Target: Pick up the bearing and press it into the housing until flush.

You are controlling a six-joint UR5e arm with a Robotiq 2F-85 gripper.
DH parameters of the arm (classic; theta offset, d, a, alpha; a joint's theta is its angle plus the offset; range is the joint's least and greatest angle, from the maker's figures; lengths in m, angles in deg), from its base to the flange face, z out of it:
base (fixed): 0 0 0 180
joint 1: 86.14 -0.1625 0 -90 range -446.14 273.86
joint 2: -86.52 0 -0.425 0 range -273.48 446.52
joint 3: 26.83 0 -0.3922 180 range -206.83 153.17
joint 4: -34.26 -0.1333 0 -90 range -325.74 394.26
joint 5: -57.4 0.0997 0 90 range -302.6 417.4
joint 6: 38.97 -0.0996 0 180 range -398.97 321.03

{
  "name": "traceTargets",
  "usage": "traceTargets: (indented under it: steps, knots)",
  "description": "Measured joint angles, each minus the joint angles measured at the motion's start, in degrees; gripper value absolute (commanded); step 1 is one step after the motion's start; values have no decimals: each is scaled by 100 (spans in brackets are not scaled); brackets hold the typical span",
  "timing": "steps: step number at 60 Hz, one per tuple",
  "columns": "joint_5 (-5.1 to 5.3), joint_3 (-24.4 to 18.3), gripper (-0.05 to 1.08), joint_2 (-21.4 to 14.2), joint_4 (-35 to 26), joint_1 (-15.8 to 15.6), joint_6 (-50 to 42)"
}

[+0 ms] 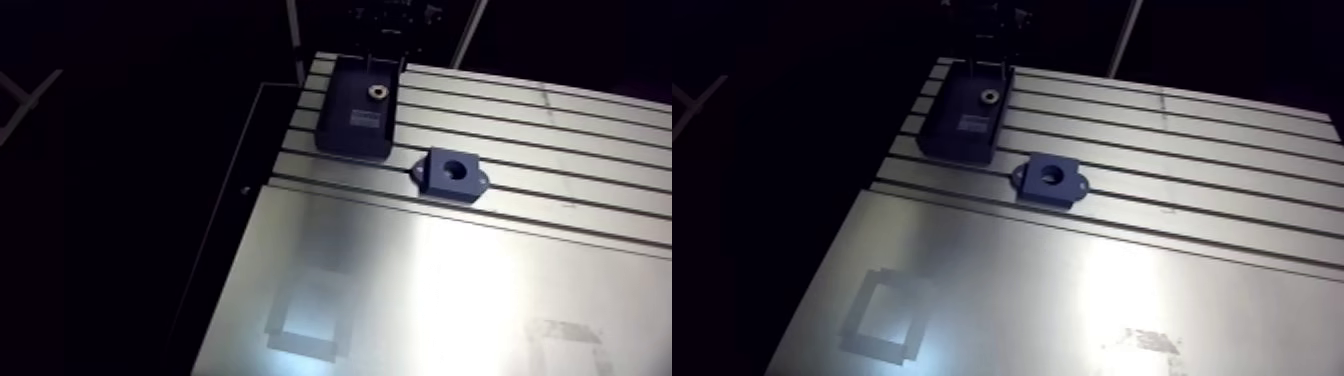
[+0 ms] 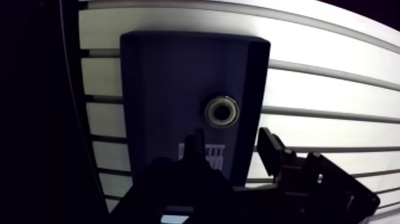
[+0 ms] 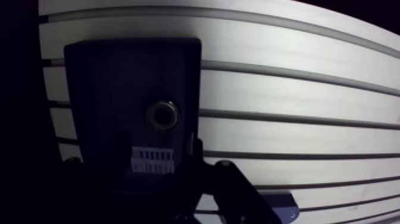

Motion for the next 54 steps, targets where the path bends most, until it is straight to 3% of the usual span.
traceTargets:
  steps: [21,54]
  knots:
    - [-22,-5,51,120,97,-5,-1]
    - [-25,-45,51,256,181,-47,-2]
